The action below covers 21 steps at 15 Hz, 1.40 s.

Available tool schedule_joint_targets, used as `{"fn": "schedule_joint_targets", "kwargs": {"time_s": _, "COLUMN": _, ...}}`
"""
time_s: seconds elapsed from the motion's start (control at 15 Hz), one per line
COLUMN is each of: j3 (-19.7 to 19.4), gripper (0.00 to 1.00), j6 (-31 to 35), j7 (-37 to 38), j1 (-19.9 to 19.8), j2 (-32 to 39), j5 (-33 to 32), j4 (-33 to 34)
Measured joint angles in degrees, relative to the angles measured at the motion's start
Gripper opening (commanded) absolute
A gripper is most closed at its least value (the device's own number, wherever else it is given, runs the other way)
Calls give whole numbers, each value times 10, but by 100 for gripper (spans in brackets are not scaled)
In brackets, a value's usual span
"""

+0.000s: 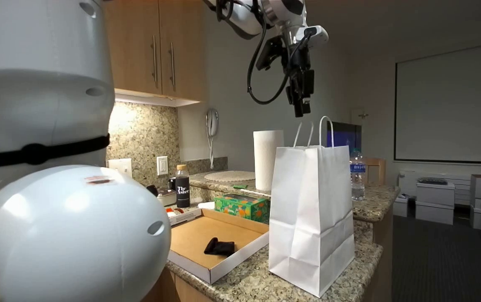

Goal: Remove all the objects from the tray and put them in the carrier bag

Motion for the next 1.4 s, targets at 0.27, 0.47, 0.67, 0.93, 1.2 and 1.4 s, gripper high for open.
{"fn": "schedule_joint_targets", "kwargs": {"time_s": 0.27, "j3": -2, "gripper": 99, "j6": 8, "j7": 0, "j1": 4, "j2": -2, "j5": 11, "j4": 8}}
{"fn": "schedule_joint_targets", "kwargs": {"time_s": 0.47, "j3": 3, "gripper": 100, "j6": 14, "j7": -17, "j1": 26, "j2": -12, "j5": 15, "j4": 8}}
{"fn": "schedule_joint_targets", "kwargs": {"time_s": 0.67, "j3": 24, "gripper": 100, "j6": 13, "j7": -52, "j1": 60, "j2": -21, "j5": 15, "j4": 8}}
{"fn": "schedule_joint_targets", "kwargs": {"time_s": 0.93, "j3": 66, "gripper": 100, "j6": 9, "j7": -88, "j1": 105, "j2": -23, "j5": 13, "j4": 2}}
{"fn": "schedule_joint_targets", "kwargs": {"time_s": 1.2, "j3": 100, "gripper": 100, "j6": 10, "j7": -137, "j1": 142, "j2": -25, "j5": 12, "j4": -28}}
{"fn": "schedule_joint_targets", "kwargs": {"time_s": 1.4, "j3": 115, "gripper": 100, "j6": 22, "j7": -181, "j1": 158, "j2": -25, "j5": 12, "j4": -67}}
